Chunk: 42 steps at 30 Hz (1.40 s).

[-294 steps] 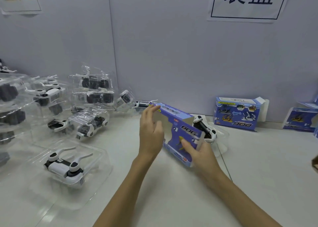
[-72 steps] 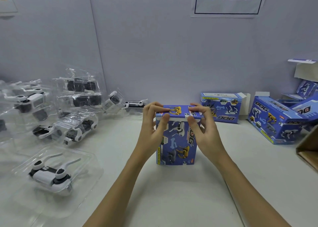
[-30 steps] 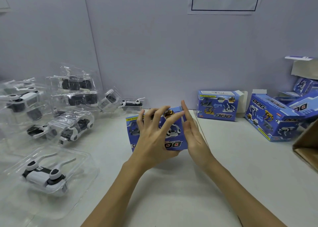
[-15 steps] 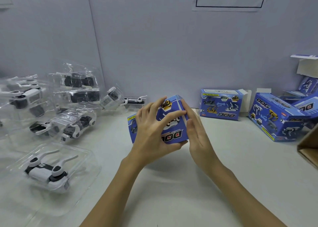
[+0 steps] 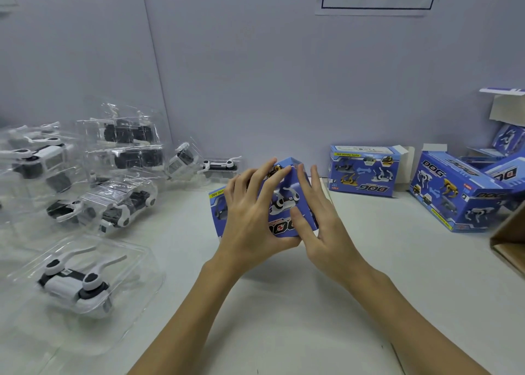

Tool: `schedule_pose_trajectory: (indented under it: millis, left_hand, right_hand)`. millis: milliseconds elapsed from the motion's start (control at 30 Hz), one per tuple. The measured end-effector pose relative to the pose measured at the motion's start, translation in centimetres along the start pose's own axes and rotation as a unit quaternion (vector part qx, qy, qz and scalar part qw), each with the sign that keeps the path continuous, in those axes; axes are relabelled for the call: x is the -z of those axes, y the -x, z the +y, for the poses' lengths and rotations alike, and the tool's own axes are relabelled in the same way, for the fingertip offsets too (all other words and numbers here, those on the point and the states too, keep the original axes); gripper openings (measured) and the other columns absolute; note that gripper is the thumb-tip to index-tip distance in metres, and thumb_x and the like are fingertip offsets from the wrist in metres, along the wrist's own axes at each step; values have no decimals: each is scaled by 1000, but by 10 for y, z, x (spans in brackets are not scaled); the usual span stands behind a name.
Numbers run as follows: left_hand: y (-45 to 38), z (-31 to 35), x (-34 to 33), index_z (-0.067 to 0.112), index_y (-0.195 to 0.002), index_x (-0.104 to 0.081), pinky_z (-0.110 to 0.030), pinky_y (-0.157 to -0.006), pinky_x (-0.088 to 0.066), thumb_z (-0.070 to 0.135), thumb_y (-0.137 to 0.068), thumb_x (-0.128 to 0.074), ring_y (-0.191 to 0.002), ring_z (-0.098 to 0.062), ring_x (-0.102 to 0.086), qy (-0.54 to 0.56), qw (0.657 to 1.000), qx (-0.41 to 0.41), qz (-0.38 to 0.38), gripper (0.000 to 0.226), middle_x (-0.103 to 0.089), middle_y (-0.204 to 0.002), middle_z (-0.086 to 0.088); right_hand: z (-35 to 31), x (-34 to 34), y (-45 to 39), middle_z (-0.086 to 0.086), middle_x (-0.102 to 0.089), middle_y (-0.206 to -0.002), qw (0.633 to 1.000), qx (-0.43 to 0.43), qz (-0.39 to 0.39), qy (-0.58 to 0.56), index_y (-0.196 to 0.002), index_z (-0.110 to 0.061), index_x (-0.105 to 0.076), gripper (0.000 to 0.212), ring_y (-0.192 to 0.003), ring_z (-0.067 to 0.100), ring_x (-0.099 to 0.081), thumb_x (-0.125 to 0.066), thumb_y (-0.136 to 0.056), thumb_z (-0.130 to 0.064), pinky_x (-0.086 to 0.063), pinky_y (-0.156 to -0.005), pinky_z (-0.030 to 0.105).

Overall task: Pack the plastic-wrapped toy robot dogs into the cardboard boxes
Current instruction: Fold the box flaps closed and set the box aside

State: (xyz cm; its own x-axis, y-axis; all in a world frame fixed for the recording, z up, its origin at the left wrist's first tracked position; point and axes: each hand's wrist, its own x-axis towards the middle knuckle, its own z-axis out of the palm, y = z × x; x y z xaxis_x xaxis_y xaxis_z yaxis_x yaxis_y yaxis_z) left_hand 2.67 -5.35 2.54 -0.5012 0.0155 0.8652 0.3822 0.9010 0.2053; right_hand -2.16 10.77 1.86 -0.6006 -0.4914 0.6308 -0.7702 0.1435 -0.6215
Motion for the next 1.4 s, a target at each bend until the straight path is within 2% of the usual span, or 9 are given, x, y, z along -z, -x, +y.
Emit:
schedule_pose_trajectory:
  millis: [133,267,400,500,733,833,1067,1267,1400]
  left_hand:
    - [-2,1,-3,21,-155,-46,-65,-120,-20,53,-74,-84,-152,-31,-32,-3,999,1,-44,95,-36,-166,-2]
    - [1,-1,-5,35,-162,-29,-71,-120,-5,88,-74,-51,-161,-24,-9,-85,985,79,-128,105,-18,-172,9]
    - [6,-20,7,40,-156,-31,-59,-115,-32,104,-50,-48,-153,-27,-28,-109,941,254,-193,125,-23,-167,0]
    - [6,-33,12,38,-130,-53,-30,-90,-46,91,-48,-66,-120,-17,-59,30,921,348,-170,99,-55,-133,5]
    - [6,-36,9,27,-129,-59,-22,-76,-49,86,-46,-77,-91,-8,-65,71,905,416,-52,103,-67,-101,14]
    - [5,-35,8,25,-136,-56,-29,-86,-57,84,-45,-80,-96,-14,-69,89,900,426,-34,111,-69,-100,9]
    - [-3,-41,20,31,-123,-59,-31,-74,-62,79,-43,-88,-84,0,-73,222,862,456,6,97,-75,-100,10]
    - [-9,-48,39,19,-107,-78,-21,-75,-54,72,-76,-70,-88,-16,-76,368,805,465,5,62,-81,-99,-1]
    - [-11,-43,36,35,-114,-76,-34,-87,-51,77,-84,-61,-95,-11,-75,408,804,430,-49,53,-78,-111,3]
  right_hand:
    - [4,-1,1,-17,-9,-173,997,-38,11,-59,-164,-36,-14,68,-155,2,-21,-49,-106,-33,-48,-113,34]
    - [9,-2,-5,-21,-35,-161,981,-96,52,-157,-160,-42,-28,57,-141,-16,-36,-49,-109,-25,-48,-90,6]
    - [30,2,-6,-8,-59,-145,965,-199,86,-145,-153,-45,-44,44,-126,5,-62,-49,-110,-36,-57,-97,29]
    - [35,2,-6,-6,-48,-158,952,-260,50,-154,-159,-43,-34,49,-145,19,-47,-36,-110,-49,-40,-118,48]
    - [21,-15,1,-1,-9,-174,972,-222,-2,-70,-163,-47,4,75,-142,8,-40,-34,-99,-56,-44,-94,3]
    - [23,-6,3,-12,19,-172,983,-177,-55,-15,-163,-39,11,80,-159,5,3,-46,-107,-39,-24,-127,31]
    - [36,20,-3,-21,7,-172,990,-104,-92,-37,-159,-53,14,127,-154,0,-26,-86,-84,-34,-38,-118,26]
    - [38,35,-6,-19,-58,-144,997,-61,4,48,-157,-32,-41,87,-126,-2,-54,-84,-83,-44,-39,-102,7]
    - [32,38,-11,-5,-74,-118,979,-143,67,-131,-132,-32,-65,48,-108,16,-71,-72,-90,-55,-58,-92,36]
